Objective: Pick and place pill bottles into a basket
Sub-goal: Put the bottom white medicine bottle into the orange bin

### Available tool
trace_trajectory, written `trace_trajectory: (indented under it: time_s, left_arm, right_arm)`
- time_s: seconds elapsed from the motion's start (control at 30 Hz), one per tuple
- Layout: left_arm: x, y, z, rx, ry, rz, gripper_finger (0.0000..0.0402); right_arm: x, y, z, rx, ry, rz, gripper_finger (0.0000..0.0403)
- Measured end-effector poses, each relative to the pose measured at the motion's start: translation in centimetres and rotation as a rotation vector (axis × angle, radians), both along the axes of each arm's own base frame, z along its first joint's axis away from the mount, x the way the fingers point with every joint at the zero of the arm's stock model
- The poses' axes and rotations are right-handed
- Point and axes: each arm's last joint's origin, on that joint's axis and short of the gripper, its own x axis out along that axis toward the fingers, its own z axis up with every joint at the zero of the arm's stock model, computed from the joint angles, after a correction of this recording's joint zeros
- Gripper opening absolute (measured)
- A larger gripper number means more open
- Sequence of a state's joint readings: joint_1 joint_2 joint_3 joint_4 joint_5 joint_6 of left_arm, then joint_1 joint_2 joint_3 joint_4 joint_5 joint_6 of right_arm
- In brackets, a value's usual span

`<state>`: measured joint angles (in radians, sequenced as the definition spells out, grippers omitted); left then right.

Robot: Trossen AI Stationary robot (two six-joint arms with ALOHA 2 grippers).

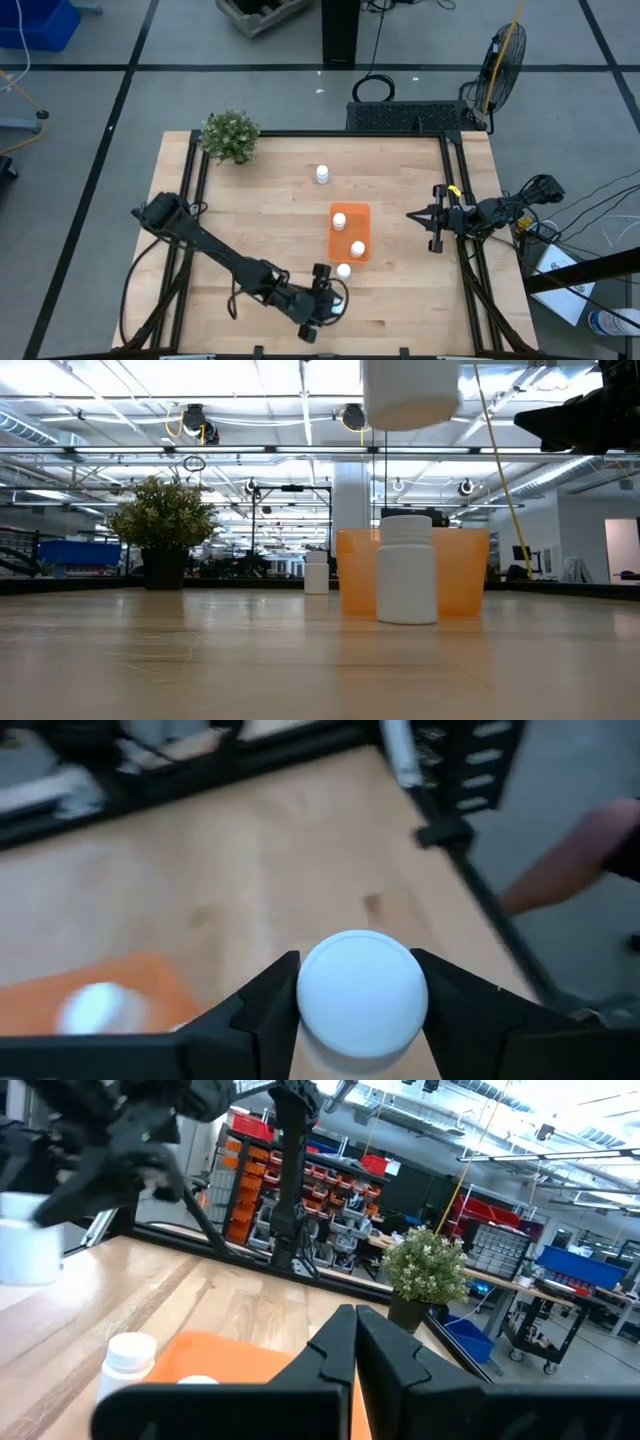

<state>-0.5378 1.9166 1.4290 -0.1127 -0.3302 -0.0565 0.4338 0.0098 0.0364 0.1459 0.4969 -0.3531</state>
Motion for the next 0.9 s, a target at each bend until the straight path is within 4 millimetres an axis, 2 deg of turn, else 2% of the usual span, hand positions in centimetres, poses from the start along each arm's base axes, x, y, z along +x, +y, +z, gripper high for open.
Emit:
trace_trajectory:
  time_s: [0.17, 0.33, 0.57, 0.67, 0.9]
  left_arm:
    - [0.2, 2.8, 1.4, 0.050, 0.009, 0.096, 0.0163]
    - [1.2, 6.1, 2.1, 0.044, 0.013, 0.164, 0.0163]
    - [2.6, 10.8, 1.7, 0.011, 0.054, 0.254, 0.0180]
    - [2.9, 12.7, 1.2, -0.022, 0.079, 0.267, 0.0170]
    - [2.9, 15.1, -0.5, -0.123, 0.126, 0.288, 0.0163]
  right_arm:
    - [0.0, 0.0, 0.0, 0.000, 0.000, 0.000, 0.0004]
    - [0.0, 0.0, 0.0, 0.000, 0.000, 0.000, 0.0004]
    - [0.0, 0.0, 0.0, 0.000, 0.000, 0.000, 0.0004]
    - [0.0, 0.0, 0.0, 0.000, 0.000, 0.000, 0.0004]
    - [0.0, 0.0, 0.0, 0.000, 0.000, 0.000, 0.0004]
